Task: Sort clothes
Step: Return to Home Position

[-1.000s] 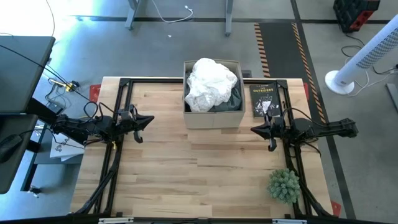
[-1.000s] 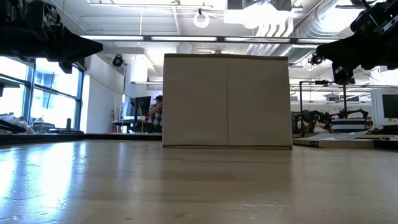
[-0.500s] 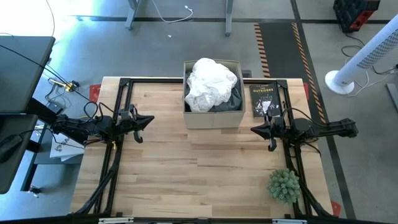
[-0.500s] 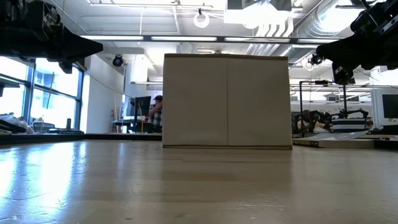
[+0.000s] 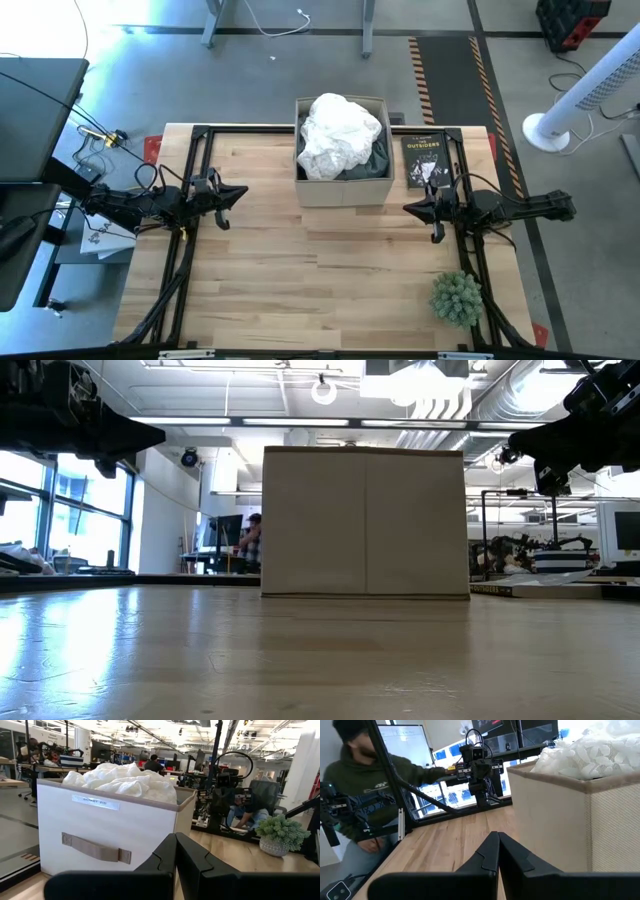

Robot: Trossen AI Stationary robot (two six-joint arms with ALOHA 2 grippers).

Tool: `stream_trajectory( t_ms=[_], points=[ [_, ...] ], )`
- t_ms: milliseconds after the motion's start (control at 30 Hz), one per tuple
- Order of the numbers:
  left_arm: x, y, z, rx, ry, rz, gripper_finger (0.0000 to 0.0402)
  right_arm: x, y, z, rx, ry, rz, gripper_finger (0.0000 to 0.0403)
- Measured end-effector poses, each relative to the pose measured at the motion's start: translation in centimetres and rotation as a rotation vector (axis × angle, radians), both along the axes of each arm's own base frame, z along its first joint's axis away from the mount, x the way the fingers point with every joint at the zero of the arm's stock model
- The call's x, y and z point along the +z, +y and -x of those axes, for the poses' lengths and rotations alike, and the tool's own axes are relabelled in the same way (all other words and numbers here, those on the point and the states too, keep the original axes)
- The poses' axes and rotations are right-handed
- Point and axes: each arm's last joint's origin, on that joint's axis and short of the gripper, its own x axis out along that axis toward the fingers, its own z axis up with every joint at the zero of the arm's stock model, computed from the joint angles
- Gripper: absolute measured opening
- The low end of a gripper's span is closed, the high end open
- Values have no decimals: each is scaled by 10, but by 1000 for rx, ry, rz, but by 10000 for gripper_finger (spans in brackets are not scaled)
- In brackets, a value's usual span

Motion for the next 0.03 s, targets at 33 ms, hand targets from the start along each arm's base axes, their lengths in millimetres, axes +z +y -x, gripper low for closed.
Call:
stream_trajectory(
  t_ms=[33],
  points=[
    [0,0,0,0,0,0,3,0,0,0,0,0,0,0]
  ],
)
